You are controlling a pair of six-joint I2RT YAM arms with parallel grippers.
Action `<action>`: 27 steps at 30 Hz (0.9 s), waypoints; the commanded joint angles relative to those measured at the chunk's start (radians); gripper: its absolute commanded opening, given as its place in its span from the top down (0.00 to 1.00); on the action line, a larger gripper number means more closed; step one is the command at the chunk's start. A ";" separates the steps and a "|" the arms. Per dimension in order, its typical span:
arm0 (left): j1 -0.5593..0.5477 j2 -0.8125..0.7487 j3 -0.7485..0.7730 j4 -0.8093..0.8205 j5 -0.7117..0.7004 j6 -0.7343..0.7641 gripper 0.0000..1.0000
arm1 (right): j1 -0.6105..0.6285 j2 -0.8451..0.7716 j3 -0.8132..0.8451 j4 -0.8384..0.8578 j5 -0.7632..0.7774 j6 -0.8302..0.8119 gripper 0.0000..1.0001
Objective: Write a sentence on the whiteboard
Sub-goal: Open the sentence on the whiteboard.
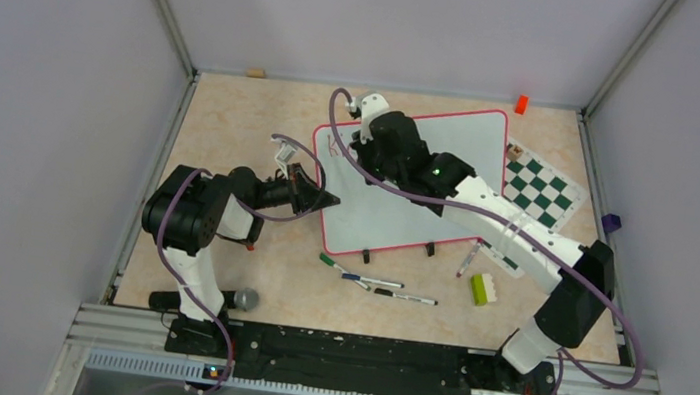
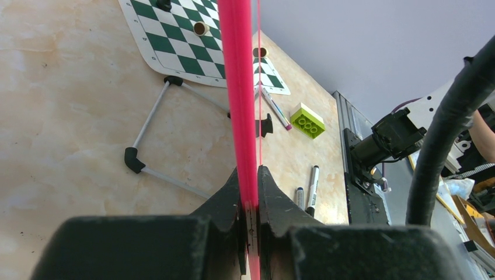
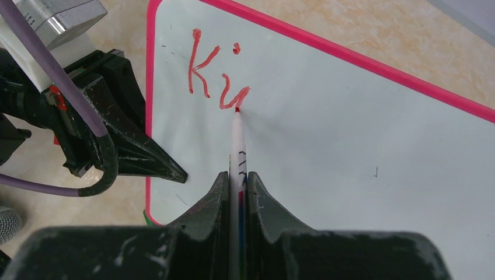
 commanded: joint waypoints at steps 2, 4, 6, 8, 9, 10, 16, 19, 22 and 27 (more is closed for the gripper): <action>-0.015 0.026 -0.007 0.078 0.095 0.121 1.00 | -0.010 0.025 0.056 0.010 0.018 -0.002 1.00; -0.016 0.028 -0.006 0.078 0.095 0.120 1.00 | -0.010 0.033 0.068 0.011 0.024 -0.002 1.00; -0.015 0.026 -0.005 0.078 0.095 0.120 1.00 | -0.010 0.038 0.077 0.012 0.024 -0.001 1.00; -0.015 0.029 -0.004 0.078 0.095 0.121 1.00 | -0.011 0.044 0.086 0.011 0.024 -0.001 1.00; -0.015 0.028 -0.004 0.078 0.096 0.120 1.00 | -0.012 0.047 0.090 0.012 0.024 -0.001 1.00; -0.016 0.029 -0.004 0.078 0.095 0.121 1.00 | -0.011 0.049 0.094 0.011 0.026 -0.001 1.00; -0.015 0.028 -0.006 0.078 0.095 0.121 1.00 | -0.016 0.053 0.112 0.012 0.043 -0.001 1.00; -0.015 0.028 -0.006 0.078 0.096 0.122 1.00 | -0.020 0.050 0.113 0.010 0.054 0.000 1.00; -0.015 0.028 -0.006 0.078 0.096 0.121 1.00 | -0.024 0.047 0.113 0.008 0.062 0.004 1.00; -0.015 0.027 -0.006 0.078 0.096 0.120 1.00 | -0.032 0.042 0.113 0.002 0.078 0.009 1.00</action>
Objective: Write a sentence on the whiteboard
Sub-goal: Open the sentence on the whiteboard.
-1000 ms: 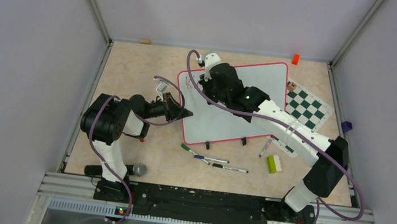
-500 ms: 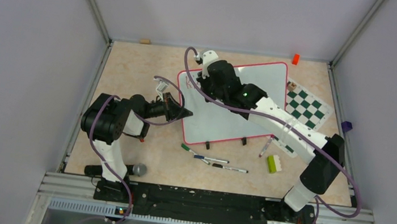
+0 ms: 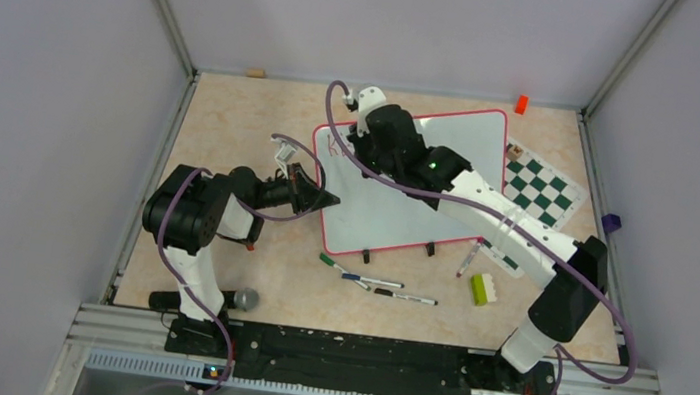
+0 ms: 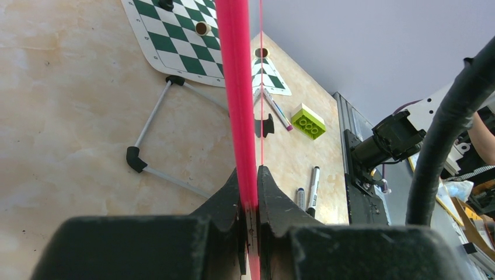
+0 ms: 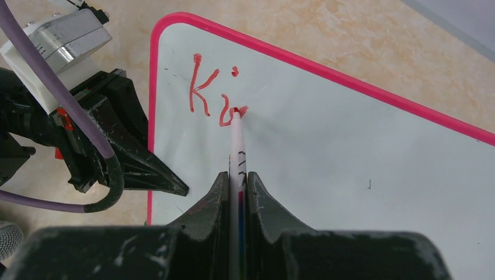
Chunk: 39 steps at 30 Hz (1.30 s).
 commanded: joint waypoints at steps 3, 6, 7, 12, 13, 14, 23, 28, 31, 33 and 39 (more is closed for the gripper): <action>-0.018 0.022 -0.008 0.079 0.099 0.124 1.00 | -0.039 -0.003 0.045 0.012 0.067 0.011 1.00; -0.017 0.021 -0.008 0.079 0.098 0.123 1.00 | -0.043 -0.008 0.042 0.010 0.069 0.011 1.00; -0.017 0.021 -0.008 0.079 0.099 0.123 1.00 | -0.044 -0.010 0.041 0.010 0.070 0.012 1.00; -0.017 0.020 -0.008 0.079 0.099 0.123 1.00 | -0.048 -0.015 0.037 0.002 0.076 0.014 1.00; -0.016 0.021 -0.008 0.078 0.099 0.123 1.00 | -0.051 -0.017 0.036 0.001 0.080 0.015 1.00; -0.017 0.022 -0.009 0.079 0.099 0.122 1.00 | -0.053 -0.018 0.036 0.000 0.082 0.015 1.00; -0.017 0.020 -0.010 0.079 0.098 0.124 1.00 | -0.061 -0.036 0.019 -0.007 0.095 0.023 1.00; -0.017 0.020 -0.010 0.079 0.099 0.125 1.00 | -0.063 -0.040 0.012 -0.016 0.092 0.023 1.00; -0.017 0.020 -0.010 0.079 0.098 0.125 1.00 | -0.063 -0.041 0.002 -0.030 0.070 0.027 1.00; -0.017 0.021 -0.010 0.079 0.098 0.125 1.00 | -0.063 -0.045 -0.009 -0.037 0.057 0.032 1.00; -0.016 0.021 -0.010 0.079 0.096 0.125 1.00 | -0.064 -0.070 -0.053 -0.073 0.015 0.043 1.00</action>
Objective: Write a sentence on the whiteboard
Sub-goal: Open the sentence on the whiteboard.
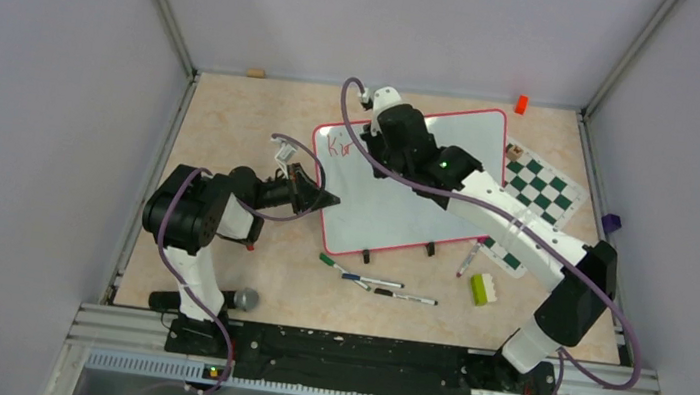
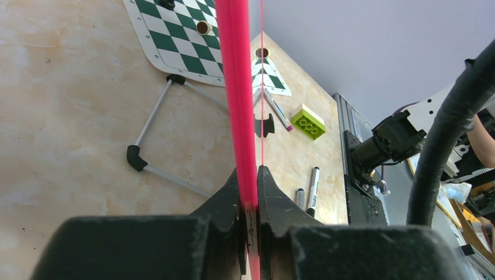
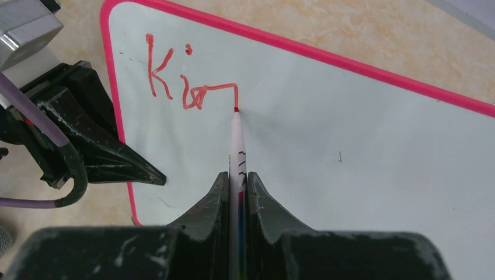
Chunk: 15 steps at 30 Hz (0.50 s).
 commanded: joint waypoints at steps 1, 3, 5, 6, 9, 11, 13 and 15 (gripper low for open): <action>-0.017 0.021 -0.010 0.087 0.099 0.128 1.00 | -0.022 -0.044 -0.035 -0.053 -0.009 0.016 1.00; -0.017 0.024 -0.008 0.085 0.098 0.129 1.00 | -0.023 -0.058 -0.045 -0.054 -0.015 0.019 1.00; -0.017 0.024 -0.002 0.076 0.096 0.130 1.00 | -0.022 -0.068 -0.029 -0.052 -0.021 0.020 1.00; -0.015 0.024 0.002 0.069 0.099 0.131 1.00 | -0.023 -0.076 -0.007 -0.051 -0.022 0.018 1.00; 0.000 0.010 -0.002 0.066 0.098 0.128 1.00 | -0.026 -0.149 0.134 -0.057 -0.103 0.005 1.00; 0.011 -0.003 -0.010 0.075 0.092 0.125 1.00 | -0.026 -0.207 0.291 -0.086 -0.189 0.015 1.00; 0.019 -0.011 -0.017 0.078 0.088 0.126 1.00 | -0.026 -0.254 0.449 -0.114 -0.258 0.058 1.00; 0.022 -0.012 -0.024 0.077 0.086 0.129 1.00 | -0.026 -0.309 0.481 -0.110 -0.287 0.115 1.00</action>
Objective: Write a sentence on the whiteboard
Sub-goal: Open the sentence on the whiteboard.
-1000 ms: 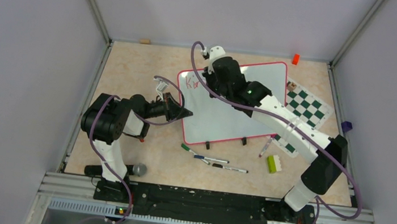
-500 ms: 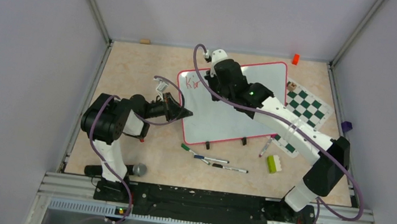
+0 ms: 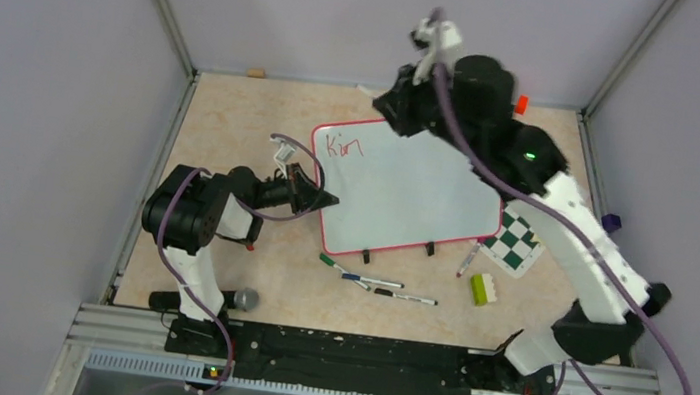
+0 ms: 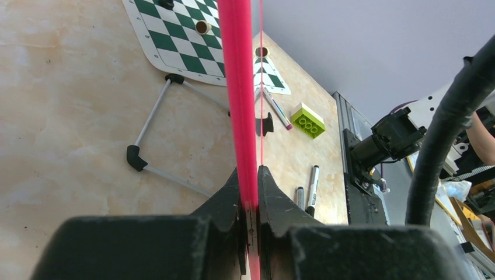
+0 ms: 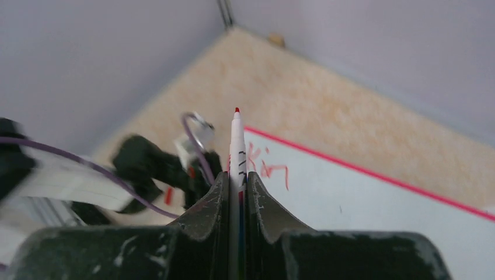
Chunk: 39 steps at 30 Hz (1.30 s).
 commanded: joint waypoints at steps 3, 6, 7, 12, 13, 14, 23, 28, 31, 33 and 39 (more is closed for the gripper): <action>0.011 -0.006 -0.034 0.085 0.074 0.126 1.00 | -0.008 -0.370 0.108 0.063 -0.089 0.103 1.00; 0.010 -0.013 -0.045 0.085 0.071 0.131 1.00 | -0.007 -0.387 0.331 -0.194 -0.059 0.013 1.00; 0.010 -0.017 -0.047 0.085 0.071 0.132 1.00 | -0.007 -0.370 0.430 -0.298 -0.040 0.023 1.00; 0.014 -0.016 -0.045 0.085 0.073 0.131 1.00 | -0.008 -0.409 0.344 -0.551 -0.127 0.064 1.00; 0.014 -0.015 -0.044 0.085 0.076 0.127 1.00 | -0.008 -0.523 0.145 -0.453 -0.130 0.099 1.00; 0.014 -0.016 -0.045 0.085 0.077 0.126 1.00 | -0.007 -0.601 0.020 -0.302 -0.129 0.126 1.00; 0.019 -0.038 0.000 0.055 0.079 0.078 1.00 | -0.008 -0.937 -0.677 0.137 -0.159 0.218 1.00; 0.020 -0.092 0.052 -0.173 0.071 0.150 1.00 | -0.008 -0.955 -0.729 0.166 -0.176 0.170 1.00; 0.020 -0.124 0.049 -0.303 0.069 0.228 1.00 | -0.008 -0.941 -0.758 0.181 -0.236 0.151 1.00; 0.020 -0.149 0.043 -0.401 0.059 0.295 1.00 | -0.008 -0.952 -0.788 0.212 -0.231 0.146 1.00; 0.020 -0.195 0.046 -0.637 0.017 0.422 1.00 | -0.008 -0.923 -0.766 0.164 -0.177 0.085 1.00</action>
